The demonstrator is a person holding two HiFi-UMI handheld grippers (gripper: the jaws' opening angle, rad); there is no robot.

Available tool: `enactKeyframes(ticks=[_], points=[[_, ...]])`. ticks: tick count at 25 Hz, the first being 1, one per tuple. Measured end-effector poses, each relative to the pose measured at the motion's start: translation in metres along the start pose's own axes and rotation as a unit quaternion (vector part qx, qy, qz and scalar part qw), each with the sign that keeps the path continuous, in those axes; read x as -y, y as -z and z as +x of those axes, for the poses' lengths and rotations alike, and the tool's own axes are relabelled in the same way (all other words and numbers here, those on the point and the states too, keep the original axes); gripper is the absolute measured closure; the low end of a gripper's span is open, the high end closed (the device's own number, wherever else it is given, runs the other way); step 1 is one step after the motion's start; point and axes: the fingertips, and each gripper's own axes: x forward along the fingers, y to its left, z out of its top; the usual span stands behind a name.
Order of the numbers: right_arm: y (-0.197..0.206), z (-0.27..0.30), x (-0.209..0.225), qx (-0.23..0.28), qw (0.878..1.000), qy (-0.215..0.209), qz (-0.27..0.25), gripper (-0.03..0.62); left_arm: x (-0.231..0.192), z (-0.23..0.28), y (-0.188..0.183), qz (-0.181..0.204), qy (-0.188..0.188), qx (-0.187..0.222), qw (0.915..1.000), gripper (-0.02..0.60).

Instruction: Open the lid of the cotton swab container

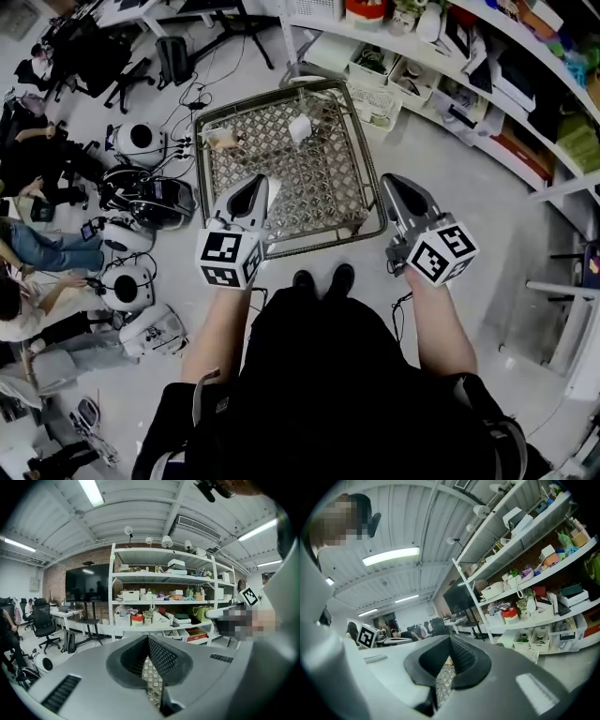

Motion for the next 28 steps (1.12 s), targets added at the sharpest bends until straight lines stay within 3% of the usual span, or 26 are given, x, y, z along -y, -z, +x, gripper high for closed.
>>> enactKeyframes(ticks=[11, 17, 23, 28], points=[[0.006, 0.041, 0.01, -0.029, 1.0, -0.005, -0.003, 0.583, -0.017, 0.039, 0.012, -0.008, 0.02, -0.014, 0.9997, 0.574], [0.007, 0.082, 0.008, -0.042, 0.999, 0.011, -0.012, 0.583, -0.043, 0.065, 0.025, 0.001, 0.048, -0.028, 0.9984, 0.5], [0.013, 0.118, 0.008, -0.052, 0.998, 0.028, -0.011, 0.583, -0.066, 0.091, 0.033, 0.014, 0.081, -0.029, 0.9962, 0.486], [0.035, 0.136, 0.009, -0.075, 0.997, 0.034, -0.001, 0.583, -0.079, 0.105, 0.049, 0.001, 0.088, -0.045, 0.9951, 0.486]])
